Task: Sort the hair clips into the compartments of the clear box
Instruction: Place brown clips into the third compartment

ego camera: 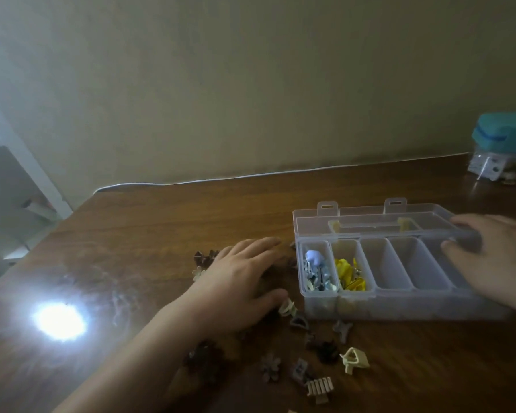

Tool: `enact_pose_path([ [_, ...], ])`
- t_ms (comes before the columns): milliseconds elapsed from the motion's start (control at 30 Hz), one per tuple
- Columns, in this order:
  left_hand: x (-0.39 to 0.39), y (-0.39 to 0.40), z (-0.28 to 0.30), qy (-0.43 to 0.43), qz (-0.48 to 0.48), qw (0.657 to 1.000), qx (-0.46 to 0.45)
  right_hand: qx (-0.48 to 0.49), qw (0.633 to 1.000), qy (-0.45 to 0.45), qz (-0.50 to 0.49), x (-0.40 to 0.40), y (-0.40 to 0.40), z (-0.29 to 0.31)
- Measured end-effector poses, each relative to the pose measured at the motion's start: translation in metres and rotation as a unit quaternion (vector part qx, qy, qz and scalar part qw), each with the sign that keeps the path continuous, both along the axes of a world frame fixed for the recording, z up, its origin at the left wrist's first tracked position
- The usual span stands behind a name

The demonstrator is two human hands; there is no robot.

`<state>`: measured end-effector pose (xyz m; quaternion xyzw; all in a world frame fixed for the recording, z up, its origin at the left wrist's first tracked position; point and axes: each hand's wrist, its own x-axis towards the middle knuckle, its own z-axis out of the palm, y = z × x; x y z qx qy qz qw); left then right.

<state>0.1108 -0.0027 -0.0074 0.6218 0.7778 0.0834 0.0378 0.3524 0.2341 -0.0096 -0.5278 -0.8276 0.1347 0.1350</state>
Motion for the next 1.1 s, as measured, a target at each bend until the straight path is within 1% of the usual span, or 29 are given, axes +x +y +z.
enact_pose_path([
  [133, -0.006, 0.030, 0.000, -0.023, -0.033, 0.998, -0.057, -0.024, 1.000, -0.016, 0.002, 0.009, 0.013, -0.011],
  [200, -0.013, 0.042, -0.002, -0.050, -0.050, 0.995, -0.066, -0.019, 1.000, -0.012, 0.006, 0.010, 0.014, -0.011],
  [300, -0.018, 0.050, -0.004, -0.063, -0.072, 0.995, -0.040, -0.002, 1.000, -0.007, 0.000, 0.011, 0.016, -0.013],
  [467, -0.013, 0.038, -0.008, -0.033, -0.074, 0.996, 0.037, 0.005, 1.000, -0.010, 0.011, 0.016, 0.025, -0.021],
  [633, -0.007, 0.030, -0.008, -0.081, -0.080, 0.992, 0.054, 0.009, 1.000, 0.019, 0.014, 0.005, -0.005, 0.006],
  [700, -0.006, 0.031, -0.009, -0.117, -0.066, 0.988, 0.079, 0.010, 0.999, 0.029, 0.019, 0.003, -0.008, 0.008],
  [767, -0.008, 0.032, -0.011, -0.123, -0.041, 0.987, 0.096, 0.012, 0.999, 0.031, 0.017, 0.002, -0.007, 0.005],
  [867, -0.012, 0.027, -0.012, -0.112, -0.020, 0.990, 0.089, 0.006, 1.000, 0.029, 0.004, 0.000, -0.006, 0.002],
  [1000, -0.014, 0.023, -0.007, -0.110, -0.024, 0.991, 0.079, -0.009, 0.999, 0.047, -0.005, -0.004, -0.003, -0.003],
  [1100, -0.014, 0.023, -0.001, -0.134, -0.042, 0.989, 0.049, 0.007, 0.998, 0.066, 0.000, 0.003, 0.013, -0.018],
])
